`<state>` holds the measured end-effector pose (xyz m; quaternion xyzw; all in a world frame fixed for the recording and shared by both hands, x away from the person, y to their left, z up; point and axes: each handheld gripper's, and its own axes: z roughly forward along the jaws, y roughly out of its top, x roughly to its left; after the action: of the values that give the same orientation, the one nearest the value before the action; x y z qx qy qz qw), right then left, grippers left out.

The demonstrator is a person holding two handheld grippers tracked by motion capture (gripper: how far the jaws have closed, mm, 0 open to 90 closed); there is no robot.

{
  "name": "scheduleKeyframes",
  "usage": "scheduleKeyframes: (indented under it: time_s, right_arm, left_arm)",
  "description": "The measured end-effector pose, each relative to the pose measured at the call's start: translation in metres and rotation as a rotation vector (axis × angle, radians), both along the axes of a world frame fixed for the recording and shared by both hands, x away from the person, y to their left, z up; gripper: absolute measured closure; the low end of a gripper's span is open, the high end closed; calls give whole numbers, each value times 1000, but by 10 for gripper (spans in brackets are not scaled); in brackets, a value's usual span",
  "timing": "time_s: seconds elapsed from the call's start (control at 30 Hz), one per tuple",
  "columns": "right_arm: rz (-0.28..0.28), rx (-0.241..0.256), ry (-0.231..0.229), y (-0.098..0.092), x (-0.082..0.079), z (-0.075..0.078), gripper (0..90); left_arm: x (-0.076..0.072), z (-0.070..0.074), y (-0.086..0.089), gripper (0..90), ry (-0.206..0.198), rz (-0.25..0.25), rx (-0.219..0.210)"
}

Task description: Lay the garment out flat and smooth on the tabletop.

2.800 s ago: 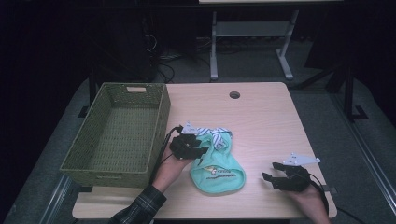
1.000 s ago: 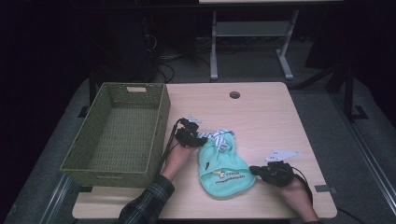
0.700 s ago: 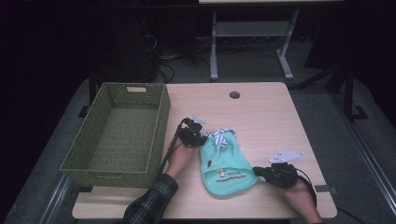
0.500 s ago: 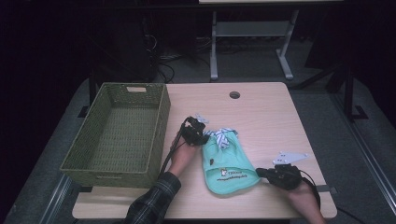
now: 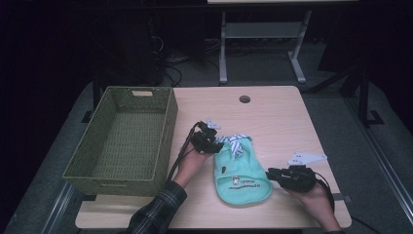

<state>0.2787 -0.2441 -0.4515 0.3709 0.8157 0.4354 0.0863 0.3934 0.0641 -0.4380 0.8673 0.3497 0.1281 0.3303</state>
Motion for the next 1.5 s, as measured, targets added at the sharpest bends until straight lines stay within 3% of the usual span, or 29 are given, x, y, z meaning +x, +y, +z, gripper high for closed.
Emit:
scheduleKeyframes:
  time_s: [0.2, 0.37, 0.63, 0.73, 1.07, 1.23, 1.37, 1.43, 1.5]
  right_arm:
    - [9, -3, -25, 7, 22, 9, 880]
    - [17, -8, -37, 19, 46, 12, 896]
    - [19, -11, -54, 35, 83, 16, 897]
    - [22, -11, -54, 40, 95, 17, 897]
    - [21, -62, -24, 60, 123, 4, 898]
    - [9, -89, 14, 65, 129, -8, 899]
    - [1, -141, 34, 65, 129, -20, 900]
    - [-10, -118, 35, 62, 128, -22, 900]
    - [-20, -140, 26, 59, 128, -21, 900]
  left_arm:
    - [-22, 6, 8, 704, 13, -39, -28]
    - [-43, 9, 9, 771, 12, -88, -38]
    - [-72, 7, 14, 775, 34, -146, -51]
    - [-77, 3, 14, 784, 51, -163, -48]
    - [-89, -14, 7, 796, 93, -223, 39]
    - [-92, -16, 7, 801, 96, -241, 59]
    - [-93, -15, 9, 815, 103, -248, 68]
    - [-93, -15, 11, 823, 104, -254, 72]
    - [-93, -14, 13, 829, 106, -255, 82]
